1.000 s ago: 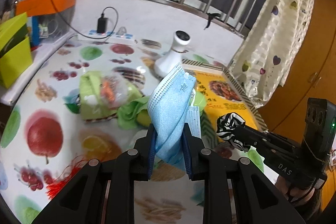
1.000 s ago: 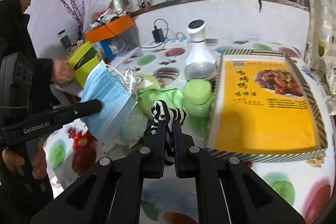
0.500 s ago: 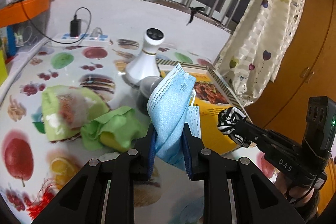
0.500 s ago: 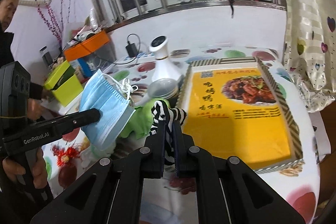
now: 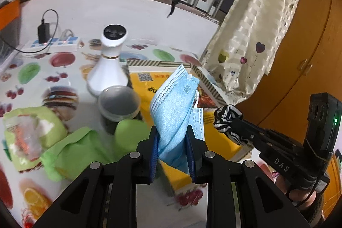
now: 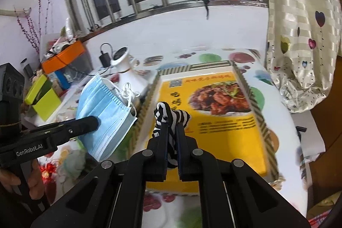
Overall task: Organize soft objects
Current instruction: 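Carry the mask and striped sock over the yellow box with both grippers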
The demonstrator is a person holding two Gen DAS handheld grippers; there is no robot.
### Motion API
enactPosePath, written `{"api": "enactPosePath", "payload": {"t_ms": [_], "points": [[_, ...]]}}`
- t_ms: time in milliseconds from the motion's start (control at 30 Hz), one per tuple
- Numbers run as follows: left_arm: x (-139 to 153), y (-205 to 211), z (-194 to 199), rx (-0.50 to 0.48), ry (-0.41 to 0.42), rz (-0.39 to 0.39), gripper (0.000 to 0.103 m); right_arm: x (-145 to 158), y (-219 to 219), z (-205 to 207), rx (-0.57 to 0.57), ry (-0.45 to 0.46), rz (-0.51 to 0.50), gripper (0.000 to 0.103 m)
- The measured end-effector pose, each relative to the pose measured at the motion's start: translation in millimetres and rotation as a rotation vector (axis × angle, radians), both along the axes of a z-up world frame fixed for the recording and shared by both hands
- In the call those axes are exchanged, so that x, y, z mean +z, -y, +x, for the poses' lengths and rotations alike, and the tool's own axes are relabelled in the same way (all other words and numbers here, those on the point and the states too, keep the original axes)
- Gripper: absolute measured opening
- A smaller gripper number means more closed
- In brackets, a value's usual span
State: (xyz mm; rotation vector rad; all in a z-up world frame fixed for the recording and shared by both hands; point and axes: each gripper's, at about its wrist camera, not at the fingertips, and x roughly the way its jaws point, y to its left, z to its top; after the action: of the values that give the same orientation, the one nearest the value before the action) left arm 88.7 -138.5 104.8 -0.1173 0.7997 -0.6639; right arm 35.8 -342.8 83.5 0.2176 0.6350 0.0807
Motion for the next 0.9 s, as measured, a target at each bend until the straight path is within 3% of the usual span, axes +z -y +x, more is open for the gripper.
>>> {"api": "enactPosePath", "payload": {"t_ms": [500, 900], "points": [[-22.6, 68.6, 39.1, -0.06, -0.035, 0.075, 0.022, -16.6, 47.7, 44.3, -0.115, -0.066, -0.059, 0.007], [-52.4, 99.8, 58.8, -0.056, -0.067, 0.158, 0.023, -40.7, 63.2, 73.4, -0.152, -0.149, -0.135, 0.007]]}}
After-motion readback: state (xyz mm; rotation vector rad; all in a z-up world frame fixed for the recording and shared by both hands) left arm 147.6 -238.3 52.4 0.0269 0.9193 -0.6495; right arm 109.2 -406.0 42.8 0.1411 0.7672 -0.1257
